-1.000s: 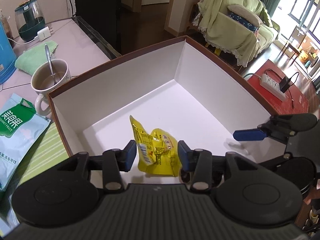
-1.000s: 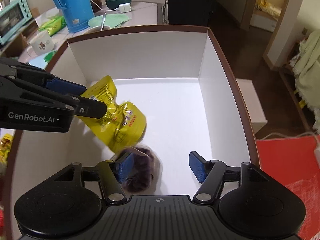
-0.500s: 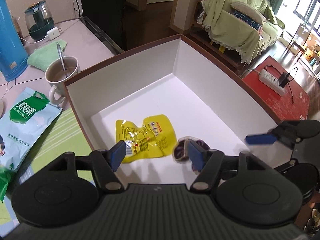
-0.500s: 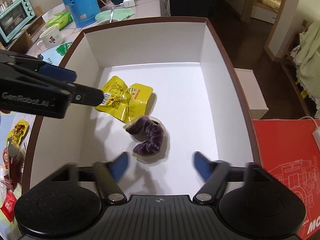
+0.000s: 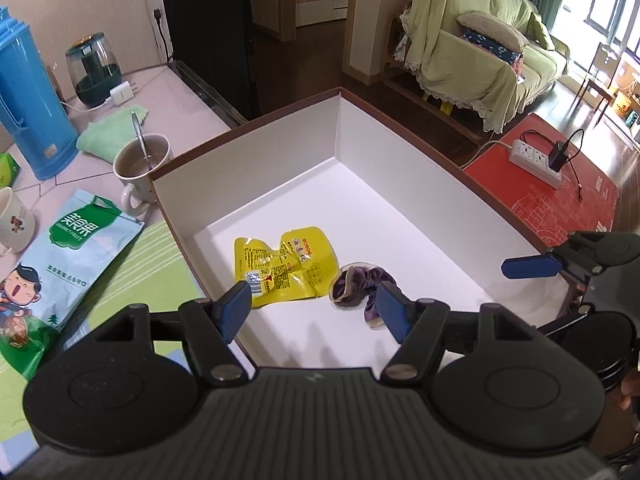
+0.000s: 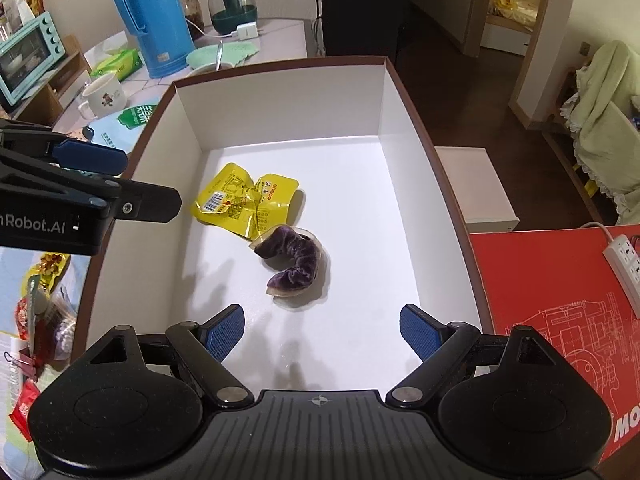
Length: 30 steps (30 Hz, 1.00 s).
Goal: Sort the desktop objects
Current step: 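Withdraw both tools from the box back toward the table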
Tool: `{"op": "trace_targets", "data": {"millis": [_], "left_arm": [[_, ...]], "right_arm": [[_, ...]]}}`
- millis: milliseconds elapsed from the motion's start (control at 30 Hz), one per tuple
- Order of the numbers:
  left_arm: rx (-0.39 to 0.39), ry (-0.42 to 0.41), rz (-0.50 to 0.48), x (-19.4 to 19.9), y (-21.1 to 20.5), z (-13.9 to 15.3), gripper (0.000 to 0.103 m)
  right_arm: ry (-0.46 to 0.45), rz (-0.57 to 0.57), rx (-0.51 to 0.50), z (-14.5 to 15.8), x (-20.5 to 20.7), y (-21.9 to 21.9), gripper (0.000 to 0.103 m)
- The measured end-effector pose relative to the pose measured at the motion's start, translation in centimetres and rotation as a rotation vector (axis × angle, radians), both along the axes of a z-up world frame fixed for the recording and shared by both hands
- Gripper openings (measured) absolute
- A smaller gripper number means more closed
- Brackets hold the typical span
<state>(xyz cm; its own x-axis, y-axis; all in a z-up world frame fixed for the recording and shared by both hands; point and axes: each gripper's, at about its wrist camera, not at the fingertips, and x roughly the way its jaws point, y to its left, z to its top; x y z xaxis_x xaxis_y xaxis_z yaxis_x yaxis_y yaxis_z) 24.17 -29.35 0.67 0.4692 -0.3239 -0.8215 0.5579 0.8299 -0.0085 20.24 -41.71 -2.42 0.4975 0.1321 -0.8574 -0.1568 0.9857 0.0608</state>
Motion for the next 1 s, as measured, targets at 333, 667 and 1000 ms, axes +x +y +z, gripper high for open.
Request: {"op": "trace_targets", "data": {"millis": [333, 667, 1000], "left_arm": [[0.001, -0.041, -0.009, -2.7, 0.2, 1.5, 0.068], [-0.033, -0.072, -0.01, -5.3, 1.7, 2.8, 0.07], [-0.106, -0.094, 0.008, -8.5, 6.0, 4.1, 0.073]], "right_arm": [[-0.046, -0.028, -0.007, 1.5, -2.4, -0.1, 0.087], [-0.09, -0.069, 0.015, 2.8, -4.1, -0.2, 0.088], [-0.128, -0.088, 0.007, 3.8, -6.1, 1.5, 0.088]]}}
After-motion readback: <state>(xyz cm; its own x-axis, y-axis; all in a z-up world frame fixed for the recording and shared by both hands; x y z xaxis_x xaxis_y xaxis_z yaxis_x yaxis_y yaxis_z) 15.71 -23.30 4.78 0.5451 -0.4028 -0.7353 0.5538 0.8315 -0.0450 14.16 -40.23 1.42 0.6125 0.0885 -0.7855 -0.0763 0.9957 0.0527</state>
